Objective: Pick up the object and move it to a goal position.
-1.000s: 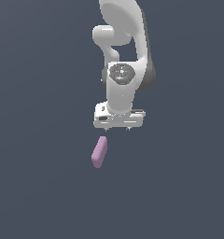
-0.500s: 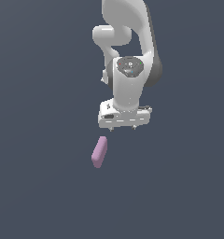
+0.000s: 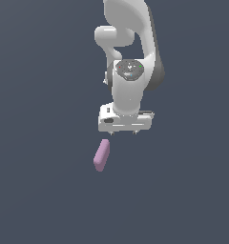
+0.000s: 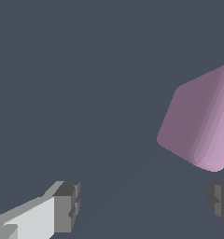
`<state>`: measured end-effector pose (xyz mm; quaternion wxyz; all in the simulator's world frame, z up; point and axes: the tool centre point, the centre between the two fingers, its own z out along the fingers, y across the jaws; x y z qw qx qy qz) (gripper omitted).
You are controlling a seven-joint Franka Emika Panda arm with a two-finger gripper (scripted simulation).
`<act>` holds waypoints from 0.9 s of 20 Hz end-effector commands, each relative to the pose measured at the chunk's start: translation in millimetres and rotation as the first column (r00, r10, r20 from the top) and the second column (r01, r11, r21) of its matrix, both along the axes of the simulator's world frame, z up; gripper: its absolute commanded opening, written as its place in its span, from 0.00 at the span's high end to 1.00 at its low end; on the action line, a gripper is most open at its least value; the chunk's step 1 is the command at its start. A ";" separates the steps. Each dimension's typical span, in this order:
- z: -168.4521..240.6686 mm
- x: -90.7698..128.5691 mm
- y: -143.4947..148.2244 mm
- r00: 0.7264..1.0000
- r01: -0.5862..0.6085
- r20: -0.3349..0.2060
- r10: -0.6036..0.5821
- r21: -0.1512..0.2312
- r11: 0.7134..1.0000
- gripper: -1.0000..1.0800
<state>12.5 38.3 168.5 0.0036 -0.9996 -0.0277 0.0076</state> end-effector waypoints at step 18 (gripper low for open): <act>-22.4 53.7 -92.8 0.932 0.362 0.015 -0.362 -0.007 0.932 0.04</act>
